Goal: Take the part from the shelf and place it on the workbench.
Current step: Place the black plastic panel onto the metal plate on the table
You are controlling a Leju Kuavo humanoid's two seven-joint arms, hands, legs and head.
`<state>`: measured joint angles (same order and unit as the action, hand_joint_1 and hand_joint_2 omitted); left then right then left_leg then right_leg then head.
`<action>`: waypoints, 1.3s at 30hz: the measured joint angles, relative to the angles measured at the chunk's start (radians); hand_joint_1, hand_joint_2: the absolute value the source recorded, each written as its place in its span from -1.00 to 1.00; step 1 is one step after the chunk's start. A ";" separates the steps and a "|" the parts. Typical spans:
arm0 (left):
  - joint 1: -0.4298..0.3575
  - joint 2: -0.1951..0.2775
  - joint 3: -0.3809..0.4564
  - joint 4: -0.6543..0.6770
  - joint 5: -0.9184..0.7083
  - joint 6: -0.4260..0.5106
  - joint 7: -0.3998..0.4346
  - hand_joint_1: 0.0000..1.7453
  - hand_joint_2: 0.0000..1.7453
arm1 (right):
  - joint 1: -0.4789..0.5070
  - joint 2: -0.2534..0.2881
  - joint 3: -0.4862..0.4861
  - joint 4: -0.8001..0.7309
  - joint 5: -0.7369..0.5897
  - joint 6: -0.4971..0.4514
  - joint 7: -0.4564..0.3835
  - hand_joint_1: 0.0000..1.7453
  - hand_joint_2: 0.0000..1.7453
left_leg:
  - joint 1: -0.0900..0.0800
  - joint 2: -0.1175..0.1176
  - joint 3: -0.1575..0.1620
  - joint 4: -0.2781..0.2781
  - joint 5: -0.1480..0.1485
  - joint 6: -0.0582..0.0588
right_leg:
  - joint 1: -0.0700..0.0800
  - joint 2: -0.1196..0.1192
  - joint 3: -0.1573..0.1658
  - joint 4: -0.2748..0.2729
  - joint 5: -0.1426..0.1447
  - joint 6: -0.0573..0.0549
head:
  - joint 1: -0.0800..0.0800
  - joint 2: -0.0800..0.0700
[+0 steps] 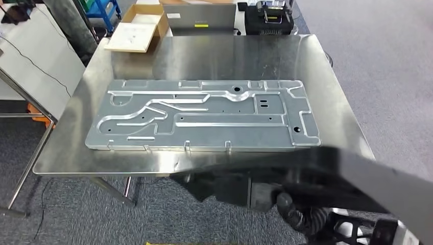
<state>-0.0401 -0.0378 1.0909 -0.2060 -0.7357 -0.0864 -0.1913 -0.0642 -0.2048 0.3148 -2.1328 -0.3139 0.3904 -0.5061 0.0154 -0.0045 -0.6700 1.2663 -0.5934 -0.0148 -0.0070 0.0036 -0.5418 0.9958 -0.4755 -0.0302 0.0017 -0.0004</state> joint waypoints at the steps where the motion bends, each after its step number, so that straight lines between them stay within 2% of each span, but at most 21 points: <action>1: 0.000 0.000 0.000 0.000 -0.003 -0.001 0.002 -1.00 1.00 | -0.019 -0.002 -0.020 0.003 -0.015 0.001 0.013 1.00 1.00 | 0.000 0.000 0.010 -0.044 0.043 0.002 | 0.000 0.001 0.009 0.000 -0.007 0.002 | 0.000 0.000; 2: 0.000 0.000 0.000 0.000 -0.006 -0.003 0.002 -1.00 1.00 | -0.041 -0.004 -0.041 0.006 -0.030 0.003 0.025 1.00 1.00 | 0.000 0.001 0.033 -0.115 0.093 0.005 | 0.000 0.001 0.019 0.000 -0.014 0.005 | 0.000 0.000; 4: -0.002 0.000 0.000 0.000 -0.014 -0.007 0.004 -1.00 1.00 | -0.089 -0.013 -0.089 0.016 -0.059 0.016 0.043 1.00 1.00 | -0.005 0.001 0.077 -0.231 0.150 0.015 | 0.002 0.002 0.031 0.001 -0.026 0.015 | 0.000 0.000; 9: -0.005 0.000 0.000 0.000 -0.038 -0.021 0.005 -1.00 1.00 | -0.218 -0.052 -0.246 0.092 -0.081 0.052 0.088 1.00 1.00 | -0.009 -0.001 0.094 -0.269 0.155 0.044 | -0.001 0.001 0.030 0.012 -0.044 0.045 | 0.000 0.000; 11: -0.009 0.001 0.000 0.000 -0.043 -0.023 0.004 -1.00 1.00 | -0.274 -0.070 -0.299 0.138 -0.030 0.030 0.104 1.00 1.00 | -0.005 -0.001 0.100 -0.275 0.154 0.055 | -0.004 0.000 -0.010 0.095 -0.085 0.055 | 0.000 0.000; 13: -0.013 0.001 0.000 0.000 -0.048 -0.023 0.003 -1.00 1.00 | -0.316 -0.087 -0.345 0.192 0.068 -0.022 0.110 1.00 1.00 | -0.006 -0.001 0.102 -0.275 0.149 0.063 | -0.007 -0.001 -0.093 0.235 -0.133 0.062 | 0.001 0.000; 14: -0.014 0.002 0.000 0.000 -0.053 -0.023 0.002 -1.00 1.00 | -0.336 -0.097 -0.361 0.224 0.140 -0.061 0.110 1.00 1.00 | -0.006 -0.002 0.104 -0.274 0.146 0.064 | -0.008 -0.001 -0.129 0.285 -0.139 0.066 | 0.001 0.000; 15: -0.014 0.003 0.000 0.000 -0.058 -0.023 0.002 -1.00 1.00 | -0.357 -0.108 -0.370 0.256 0.225 -0.107 0.109 1.00 1.00 | -0.006 -0.003 0.108 -0.273 0.142 0.064 | -0.010 -0.001 -0.147 0.295 -0.121 0.067 | 0.000 0.000; 17: -0.015 0.004 0.000 0.000 -0.065 -0.023 0.002 -1.00 1.00 | -0.386 -0.124 -0.376 0.297 0.350 -0.176 0.108 1.00 1.00 | -0.006 -0.004 0.116 -0.272 0.136 0.062 | -0.011 -0.001 -0.149 0.264 -0.074 0.068 | 0.000 0.000; 20: -0.015 0.004 0.000 0.000 -0.067 -0.024 0.002 -1.00 1.00 | -0.395 -0.129 -0.376 0.309 0.390 -0.198 0.109 1.00 1.00 | -0.006 -0.004 0.119 -0.272 0.134 0.062 | -0.011 -0.001 -0.141 0.238 -0.052 0.067 | 0.000 0.000; 22: -0.016 0.004 -0.001 0.000 -0.071 -0.025 0.002 -1.00 1.00 | -0.409 -0.137 -0.376 0.329 0.456 -0.233 0.112 1.00 1.00 | -0.006 -0.005 0.125 -0.272 0.130 0.061 | -0.011 -0.001 -0.120 0.180 -0.011 0.065 | 0.001 0.000; 24: -0.022 0.008 -0.001 0.000 -0.080 -0.032 0.000 -1.00 1.00 | -0.504 -0.153 -0.317 0.427 0.703 -0.328 0.176 1.00 1.00 | -0.009 -0.003 0.128 -0.271 0.121 0.046 | -0.006 0.002 -0.086 0.076 0.033 0.050 | 0.000 0.000; 26: -0.030 0.016 -0.001 0.000 -0.089 -0.040 -0.003 -1.00 1.00 | -0.614 -0.163 -0.217 0.547 0.929 -0.414 0.250 1.00 1.00 | -0.012 0.001 0.121 -0.258 0.105 0.026 | -0.005 0.004 -0.066 0.016 0.044 0.030 | 0.000 0.000; 28: -0.036 0.022 -0.001 0.000 -0.092 -0.042 -0.004 -1.00 1.00 | -0.657 -0.163 -0.148 0.602 0.972 -0.438 0.275 1.00 1.00 | -0.010 0.001 0.085 -0.182 0.064 0.015 | -0.009 0.000 -0.060 0.009 0.043 0.017 | 0.000 0.000; 30: -0.035 0.024 -0.001 0.000 -0.093 -0.045 -0.004 -1.00 1.00 | -0.689 -0.163 -0.098 0.644 1.025 -0.442 0.309 1.00 1.00 | -0.009 0.001 0.008 -0.042 0.010 0.008 | -0.007 -0.004 -0.057 0.009 0.039 0.010 | 0.000 0.000; 31: -0.034 0.025 -0.001 0.000 -0.096 -0.046 -0.004 -1.00 1.00 | -0.706 -0.162 -0.071 0.671 1.062 -0.441 0.331 1.00 1.00 | -0.008 0.001 -0.027 0.014 -0.002 0.006 | -0.005 -0.006 -0.055 0.009 0.037 0.007 | 0.000 0.000; 32: -0.033 0.026 -0.001 0.000 -0.099 -0.048 -0.003 -1.00 1.00 | -0.727 -0.158 -0.039 0.707 1.104 -0.439 0.353 1.00 1.00 | -0.008 0.001 -0.047 0.035 0.007 0.005 | -0.004 -0.006 -0.053 0.009 0.035 0.006 | 0.000 0.000; 33: -0.032 0.026 -0.001 0.000 -0.102 -0.049 -0.001 -1.00 1.00 | -0.751 -0.150 -0.005 0.747 1.142 -0.438 0.371 1.00 1.00 | -0.008 0.001 -0.047 0.015 0.036 0.006 | -0.004 -0.005 -0.050 0.010 0.032 0.006 | 0.000 0.000; 36: -0.036 0.027 -0.001 0.000 -0.107 -0.057 0.007 -1.00 1.00 | -0.825 -0.110 0.101 0.880 1.228 -0.426 0.400 1.00 1.00 | -0.010 0.002 0.029 -0.186 0.155 0.016 | -0.001 -0.002 -0.037 0.014 0.020 0.011 | 0.000 0.000; 37: -0.037 0.027 -0.001 0.000 -0.107 -0.061 0.009 -1.00 1.00 | -0.850 -0.093 0.134 0.926 1.243 -0.417 0.402 1.00 1.00 | -0.012 0.003 0.048 -0.233 0.171 0.021 | 0.000 -0.001 -0.037 0.016 0.017 0.014 | 0.000 0.000; 39: -0.039 0.028 -0.001 0.000 -0.110 -0.067 0.009 -1.00 1.00 | -0.899 -0.050 0.202 1.023 1.265 -0.391 0.404 1.00 1.00 | -0.017 0.004 0.060 -0.260 0.170 0.028 | 0.002 0.001 -0.040 0.016 0.017 0.022 | 0.000 0.000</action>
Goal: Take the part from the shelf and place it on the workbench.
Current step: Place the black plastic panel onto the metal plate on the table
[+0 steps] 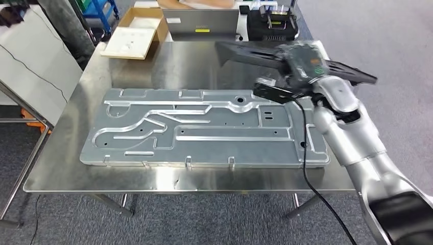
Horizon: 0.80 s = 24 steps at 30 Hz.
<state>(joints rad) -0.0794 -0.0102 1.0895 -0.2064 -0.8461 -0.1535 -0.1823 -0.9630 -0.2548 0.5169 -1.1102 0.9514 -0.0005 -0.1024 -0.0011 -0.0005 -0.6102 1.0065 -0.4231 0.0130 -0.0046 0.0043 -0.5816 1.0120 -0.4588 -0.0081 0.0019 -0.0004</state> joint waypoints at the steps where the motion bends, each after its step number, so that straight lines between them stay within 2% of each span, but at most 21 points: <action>1: -0.001 0.000 0.000 0.000 -0.002 -0.003 -0.002 -1.00 1.00 | -0.022 0.025 0.034 0.050 0.008 0.015 0.002 1.00 1.00 | 0.002 0.001 0.001 -0.003 0.001 0.004 | 0.001 0.001 -0.001 -0.001 0.000 0.004 | 0.000 0.000; 3: -0.003 0.000 0.000 0.000 -0.007 -0.012 -0.008 -1.00 1.00 | -0.053 0.073 0.088 0.139 0.018 0.038 0.011 1.00 1.00 | 0.009 0.002 0.007 -0.013 0.006 0.014 | 0.002 -0.001 -0.009 0.020 -0.016 0.013 | 0.000 0.000; 4: -0.005 0.000 0.000 0.000 -0.010 -0.018 -0.013 -1.00 1.00 | -0.066 0.099 0.111 0.183 0.021 0.048 0.018 1.00 1.00 | 0.012 0.002 0.009 -0.017 0.008 0.019 | 0.001 -0.002 -0.027 0.058 -0.038 0.017 | 0.000 0.000; 6: -0.006 0.000 0.000 0.000 -0.019 -0.031 -0.026 -1.00 1.00 | -0.088 0.152 0.150 0.274 0.026 0.074 0.030 1.00 1.00 | 0.014 0.001 0.010 -0.019 0.007 0.025 | -0.004 -0.003 -0.092 0.186 -0.096 0.024 | 0.000 0.000; 7: -0.006 0.000 0.000 0.000 -0.024 -0.038 -0.033 -1.00 1.00 | -0.096 0.178 0.170 0.324 0.028 0.090 0.038 1.00 1.00 | 0.014 0.000 0.011 -0.018 0.005 0.025 | -0.007 -0.003 -0.127 0.249 -0.115 0.027 | 0.000 0.000; 8: -0.005 0.000 0.000 0.000 -0.029 -0.045 -0.040 -1.00 1.00 | -0.100 0.203 0.188 0.371 0.032 0.105 0.045 1.00 1.00 | 0.014 -0.002 0.013 -0.018 0.003 0.024 | -0.009 -0.003 -0.151 0.286 -0.118 0.029 | 0.000 0.000; 9: -0.004 0.000 0.000 0.000 -0.032 -0.051 -0.046 -1.00 1.00 | -0.103 0.229 0.205 0.418 0.036 0.118 0.052 1.00 1.00 | 0.015 -0.004 0.015 -0.017 0.001 0.023 | -0.011 -0.004 -0.157 0.283 -0.099 0.030 | 0.000 0.000; 10: -0.003 0.000 -0.001 0.000 -0.034 -0.056 -0.050 -1.00 1.00 | -0.104 0.252 0.219 0.459 0.039 0.126 0.057 1.00 1.00 | 0.015 -0.006 0.018 -0.015 -0.003 0.020 | -0.013 -0.004 -0.143 0.241 -0.063 0.030 | 0.000 0.000; 12: -0.002 0.000 -0.001 0.000 -0.036 -0.060 -0.053 -1.00 1.00 | -0.110 0.287 0.235 0.517 0.042 0.130 0.061 1.00 1.00 | 0.014 -0.008 0.024 -0.009 -0.012 0.011 | -0.013 -0.005 -0.085 0.104 0.011 0.025 | 0.000 0.000; 13: -0.002 0.000 -0.001 0.000 -0.036 -0.061 -0.053 -1.00 1.00 | -0.116 0.300 0.239 0.538 0.042 0.130 0.062 1.00 1.00 | 0.013 -0.009 0.025 -0.006 -0.017 0.005 | -0.011 -0.004 -0.062 0.053 0.028 0.020 | 0.000 0.000; 14: -0.002 0.000 -0.001 0.000 -0.036 -0.062 -0.054 -1.00 1.00 | -0.122 0.312 0.244 0.557 0.042 0.130 0.062 1.00 1.00 | 0.012 -0.008 0.025 -0.005 -0.020 0.000 | -0.008 -0.004 -0.049 0.025 0.032 0.016 | 0.000 0.000; 17: 0.000 -0.001 -0.001 0.000 -0.037 -0.063 -0.055 -1.00 1.00 | -0.132 0.337 0.255 0.599 0.042 0.140 0.065 1.00 1.00 | 0.014 -0.007 0.029 -0.005 -0.026 -0.017 | -0.004 -0.001 -0.040 0.009 0.026 -0.002 | 0.000 0.000; 19: 0.002 -0.001 -0.001 0.000 -0.038 -0.066 -0.056 -1.00 1.00 | -0.141 0.352 0.258 0.622 0.044 0.161 0.081 1.00 1.00 | 0.017 -0.005 0.014 0.038 -0.057 -0.026 | -0.008 -0.002 -0.031 -0.001 0.029 -0.017 | 0.000 0.000; 22: 0.003 -0.001 -0.001 0.000 -0.045 -0.075 -0.061 -1.00 1.00 | -0.144 0.385 0.267 0.665 0.051 0.194 0.136 -0.50 -0.50 | 0.019 -0.005 -0.075 0.226 -0.143 -0.035 | -0.006 -0.002 -0.027 -0.003 0.028 -0.027 | 0.000 0.000; 23: 0.004 -0.002 -0.001 0.000 -0.049 -0.079 -0.064 -1.00 1.00 | -0.140 0.398 0.271 0.681 0.055 0.206 0.161 -1.00 -1.00 | 0.019 -0.005 -0.099 0.270 -0.152 -0.037 | -0.005 -0.002 -0.026 -0.003 0.027 -0.028 | 0.000 0.000; 24: 0.004 -0.002 -0.001 0.000 -0.053 -0.082 -0.066 -1.00 1.00 | -0.134 0.410 0.273 0.696 0.057 0.216 0.183 -1.00 -1.00 | 0.020 -0.005 -0.104 0.275 -0.141 -0.037 | -0.004 -0.001 -0.025 -0.002 0.026 -0.028 | 0.000 0.000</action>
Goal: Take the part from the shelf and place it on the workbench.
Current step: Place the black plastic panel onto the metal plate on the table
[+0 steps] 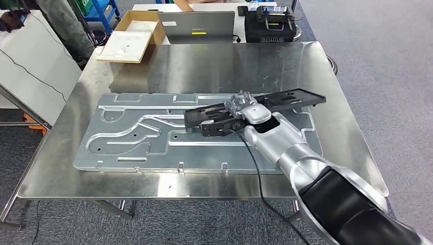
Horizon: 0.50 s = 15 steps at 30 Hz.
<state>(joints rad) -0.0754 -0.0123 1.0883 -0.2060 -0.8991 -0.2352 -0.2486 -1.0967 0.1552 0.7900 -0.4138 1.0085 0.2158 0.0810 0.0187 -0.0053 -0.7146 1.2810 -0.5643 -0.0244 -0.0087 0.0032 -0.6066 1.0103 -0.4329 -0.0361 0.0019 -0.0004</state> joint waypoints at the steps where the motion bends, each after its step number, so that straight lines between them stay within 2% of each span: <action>1: 0.000 -0.001 0.000 0.000 -0.004 -0.002 -0.002 -1.00 1.00 | 0.006 0.011 0.001 0.013 0.002 0.009 0.020 -1.00 -1.00 | 0.000 0.000 0.008 -0.024 0.022 0.000 | 0.000 0.001 0.001 0.001 -0.001 0.001 | 0.000 0.000; 3: -0.001 -0.001 -0.001 0.000 -0.012 0.002 -0.003 -1.00 0.00 | 0.015 0.030 0.002 0.031 0.004 0.017 0.045 -1.00 -1.00 | 0.001 0.001 0.073 -0.160 0.088 0.004 | 0.000 0.003 0.004 0.004 -0.005 0.005 | 0.000 0.000; 5: -0.003 -0.002 -0.004 0.000 -0.020 0.010 -0.007 -1.00 -1.00 | 0.015 0.042 0.002 0.046 -0.003 0.011 0.056 -1.00 -1.00 | -0.003 0.000 0.124 -0.265 0.121 0.013 | 0.003 0.006 0.004 0.007 -0.007 0.014 | 0.000 0.000; 7: -0.003 -0.002 -0.005 0.000 -0.023 0.013 -0.017 -1.00 -1.00 | 0.014 0.046 0.001 0.056 -0.025 -0.012 0.048 -1.00 -1.00 | -0.008 0.000 0.131 -0.279 0.122 0.022 | 0.005 0.009 0.005 0.005 -0.005 0.024 | 0.000 0.000; 9: -0.003 -0.003 -0.006 0.000 -0.023 0.014 -0.026 -1.00 -1.00 | 0.014 0.046 -0.002 0.059 -0.059 -0.044 0.022 -1.00 -1.00 | -0.004 0.002 0.132 -0.282 0.126 0.033 | 0.005 0.010 0.006 0.005 -0.005 0.034 | 0.000 0.000; 11: -0.004 -0.004 -0.006 0.000 -0.025 0.014 -0.031 -1.00 -1.00 | 0.014 0.046 -0.019 0.055 -0.120 -0.081 -0.034 -1.00 -1.00 | 0.001 0.004 0.134 -0.288 0.132 0.044 | 0.005 0.009 -0.011 0.045 -0.036 0.042 | 0.000 0.000; 12: -0.004 -0.005 -0.007 0.000 -0.027 0.014 -0.034 -1.00 -1.00 | 0.013 0.044 -0.040 0.049 -0.172 -0.097 -0.082 -1.00 -1.00 | 0.002 0.006 0.134 -0.289 0.133 0.048 | 0.003 0.007 -0.035 0.099 -0.068 0.046 | 0.000 0.000; 14: -0.002 -0.005 -0.007 0.000 -0.033 0.013 -0.040 -1.00 -1.00 | 0.015 0.041 -0.097 0.029 -0.282 -0.111 -0.182 -1.00 -1.00 | 0.002 0.008 0.132 -0.288 0.133 0.051 | 0.003 0.005 -0.103 0.245 -0.137 0.049 | 0.000 0.000; 15: -0.001 -0.005 -0.007 0.000 -0.035 0.012 -0.042 -1.00 -1.00 | 0.016 0.038 -0.128 0.017 -0.328 -0.110 -0.223 -1.00 -1.00 | 0.001 0.009 0.132 -0.288 0.133 0.051 | 0.002 0.004 -0.132 0.302 -0.155 0.050 | 0.000 0.000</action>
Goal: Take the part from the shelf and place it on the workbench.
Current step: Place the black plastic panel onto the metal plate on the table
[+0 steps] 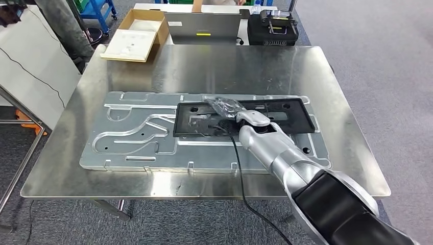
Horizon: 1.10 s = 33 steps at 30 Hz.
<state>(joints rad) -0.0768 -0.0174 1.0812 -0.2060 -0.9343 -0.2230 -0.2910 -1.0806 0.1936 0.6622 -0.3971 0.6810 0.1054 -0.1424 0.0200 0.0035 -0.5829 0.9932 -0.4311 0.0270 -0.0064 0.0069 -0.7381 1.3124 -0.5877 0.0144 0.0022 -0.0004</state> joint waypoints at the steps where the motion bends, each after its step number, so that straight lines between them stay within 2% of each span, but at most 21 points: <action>1: 0.000 0.000 0.000 0.000 -0.001 -0.001 -0.001 -1.00 -1.00 | 0.001 -0.002 -0.024 -0.012 -0.026 0.002 -0.023 -1.00 -1.00 | 0.000 0.000 0.000 0.001 0.000 0.000 | 0.000 -0.001 -0.010 0.018 0.005 0.000 | 0.000 0.000; 2: -0.001 0.000 0.000 0.000 -0.001 -0.001 -0.002 -1.00 -1.00 | 0.001 -0.004 -0.044 -0.024 -0.040 0.003 -0.035 -1.00 -1.00 | 0.000 0.000 0.000 0.001 -0.001 0.000 | 0.000 -0.001 0.000 -0.002 0.027 -0.001 | 0.000 0.000; 4: -0.001 0.000 -0.001 0.000 -0.002 -0.001 -0.002 -1.00 -1.00 | -0.001 -0.008 -0.077 -0.048 -0.049 0.005 -0.042 -1.00 -1.00 | 0.000 -0.002 0.002 0.003 -0.004 -0.003 | 0.000 -0.001 0.068 -0.143 0.102 -0.009 | 0.000 0.000; 5: -0.001 -0.001 -0.001 0.000 -0.002 -0.001 -0.002 -1.00 -1.00 | -0.002 -0.009 -0.091 -0.058 -0.052 0.004 -0.045 -1.00 -1.00 | -0.003 -0.004 0.002 0.006 -0.006 -0.007 | 0.002 -0.001 0.101 -0.214 0.127 -0.013 | 0.000 0.000; 6: -0.002 -0.001 -0.002 0.000 -0.003 -0.002 -0.003 -1.00 -1.00 | -0.002 -0.010 -0.104 -0.070 -0.062 0.003 -0.054 -1.00 -1.00 | -0.004 -0.005 0.001 0.007 -0.007 -0.011 | 0.004 -0.001 0.125 -0.267 0.143 -0.017 | 0.000 0.000; 8: -0.002 -0.001 -0.003 0.000 -0.006 -0.004 -0.006 -1.00 -1.00 | 0.006 -0.015 -0.126 -0.104 -0.111 -0.007 -0.095 -1.00 -1.00 | -0.008 -0.005 -0.003 0.009 -0.007 -0.021 | 0.008 0.000 0.134 -0.292 0.143 -0.023 | 0.000 0.000; 10: -0.002 -0.001 -0.005 0.000 -0.009 -0.007 -0.010 -1.00 -1.00 | 0.024 -0.025 -0.152 -0.171 -0.193 -0.020 -0.144 -1.00 -1.00 | -0.006 -0.005 -0.008 0.015 -0.015 -0.032 | 0.004 0.002 0.133 -0.295 0.147 -0.033 | 0.000 0.000; 11: -0.002 -0.002 -0.005 0.000 -0.010 -0.009 -0.012 -1.00 -1.00 | 0.037 -0.033 -0.167 -0.226 -0.243 -0.026 -0.159 -1.00 -1.00 | -0.005 -0.004 -0.018 0.037 -0.031 -0.036 | 0.002 0.001 0.135 -0.298 0.148 -0.040 | 0.000 0.000; 14: -0.001 -0.002 -0.005 0.000 -0.011 -0.015 -0.018 -1.00 -1.00 | 0.104 -0.075 -0.209 -0.437 -0.387 -0.051 -0.174 -1.00 -1.00 | -0.002 -0.004 -0.092 0.205 -0.119 -0.046 | 0.001 -0.005 0.139 -0.302 0.147 -0.051 | -0.001 0.000; 16: 0.004 -0.002 -0.005 0.000 -0.007 -0.019 -0.027 -1.00 -1.00 | 0.163 -0.112 -0.238 -0.585 -0.446 -0.080 -0.187 -1.00 -1.00 | -0.002 -0.004 -0.134 0.292 -0.141 -0.048 | 0.003 -0.007 0.141 -0.301 0.144 -0.052 | 0.000 0.000; 17: 0.006 -0.002 -0.004 0.000 -0.001 -0.023 -0.034 -1.00 -1.00 | 0.201 -0.132 -0.256 -0.665 -0.458 -0.107 -0.201 -1.00 -1.00 | -0.002 -0.004 -0.130 0.282 -0.125 -0.047 | 0.003 -0.007 0.143 -0.301 0.143 -0.051 | -0.001 0.000; 18: 0.008 -0.002 -0.002 0.000 0.007 -0.027 -0.044 -1.00 -1.00 | 0.248 -0.153 -0.276 -0.752 -0.455 -0.143 -0.222 -1.00 -1.00 | -0.002 -0.004 -0.107 0.235 -0.092 -0.044 | 0.003 -0.007 0.146 -0.300 0.140 -0.049 | -0.001 0.000; 20: 0.011 -0.002 0.007 0.000 0.029 -0.034 -0.064 -1.00 -1.00 | 0.374 -0.203 -0.324 -0.941 -0.406 -0.241 -0.280 -1.00 -1.00 | -0.004 -0.006 -0.034 0.093 -0.033 -0.034 | 0.005 -0.009 0.156 -0.299 0.132 -0.041 | 0.000 0.000; 22: 0.017 -0.002 0.020 0.000 0.048 -0.036 -0.076 -1.00 -1.00 | 0.535 -0.259 -0.380 -1.120 -0.331 -0.350 -0.343 -1.00 -1.00 | -0.008 -0.011 0.010 0.019 -0.021 -0.023 | 0.008 -0.014 0.163 -0.301 0.125 -0.030 | 0.000 0.000; 24: 0.028 -0.003 0.035 0.000 0.064 -0.031 -0.082 -1.00 -1.00 | 0.754 -0.305 -0.456 -1.287 -0.273 -0.458 -0.420 -1.00 -1.00 | -0.007 -0.018 0.020 0.011 -0.025 -0.014 | 0.011 -0.021 0.174 -0.307 0.122 -0.019 | 0.000 0.000; 26: 0.043 -0.006 0.052 0.000 0.074 -0.023 -0.086 -1.00 -1.00 | 0.989 -0.329 -0.551 -1.422 -0.251 -0.541 -0.495 -1.00 -1.00 | -0.002 -0.023 0.026 0.001 -0.022 -0.003 | 0.010 -0.019 0.176 -0.292 0.098 -0.007 | 0.000 0.000; 27: 0.049 -0.008 0.060 0.000 0.078 -0.020 -0.087 -1.00 -1.00 | 1.081 -0.334 -0.596 -1.470 -0.251 -0.562 -0.520 -1.00 -1.00 | 0.001 -0.020 0.028 -0.003 -0.021 0.002 | 0.009 -0.014 0.161 -0.258 0.070 -0.003 | 0.000 0.000; 30: 0.051 -0.010 0.079 0.000 0.083 -0.013 -0.087 -1.00 -1.00 | 1.283 -0.330 -0.716 -1.562 -0.264 -0.557 -0.549 -1.00 -1.00 | -0.003 -0.006 0.022 -0.004 -0.020 0.009 | 0.003 -0.007 0.076 -0.069 -0.033 0.007 | 0.000 0.000; 31: 0.051 -0.010 0.084 0.000 0.084 -0.010 -0.087 -1.00 -1.00 | 1.340 -0.319 -0.762 -1.582 -0.272 -0.535 -0.551 -1.00 -1.00 | -0.003 -0.005 0.021 -0.004 -0.020 0.010 | 0.001 -0.007 0.062 -0.030 -0.044 0.009 | 0.000 0.000; 32: 0.052 -0.010 0.090 0.000 0.084 -0.007 -0.087 -1.00 -1.00 | 1.385 -0.301 -0.813 -1.598 -0.280 -0.507 -0.553 -1.00 -1.00 | -0.003 -0.004 0.021 -0.003 -0.019 0.010 | -0.002 -0.007 0.067 -0.031 -0.035 0.010 | 0.000 0.000; 33: 0.053 -0.010 0.095 0.000 0.084 -0.005 -0.088 -1.00 -1.00 | 1.415 -0.283 -0.857 -1.608 -0.285 -0.482 -0.553 -1.00 -1.00 | -0.003 -0.002 0.020 -0.002 -0.019 0.009 | -0.005 -0.007 0.091 -0.070 -0.010 0.011 | 0.000 0.000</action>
<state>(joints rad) -0.0240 -0.0276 1.1764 -0.2060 -0.8499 -0.2284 -0.3786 0.3346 -0.0890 -0.1946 -2.0047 0.3955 -0.3770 -0.6959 0.0168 0.0017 -0.5632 0.9911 -0.4500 0.0363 -0.0113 -0.0006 -0.6472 1.2425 -0.5981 0.0257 0.0027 -0.0004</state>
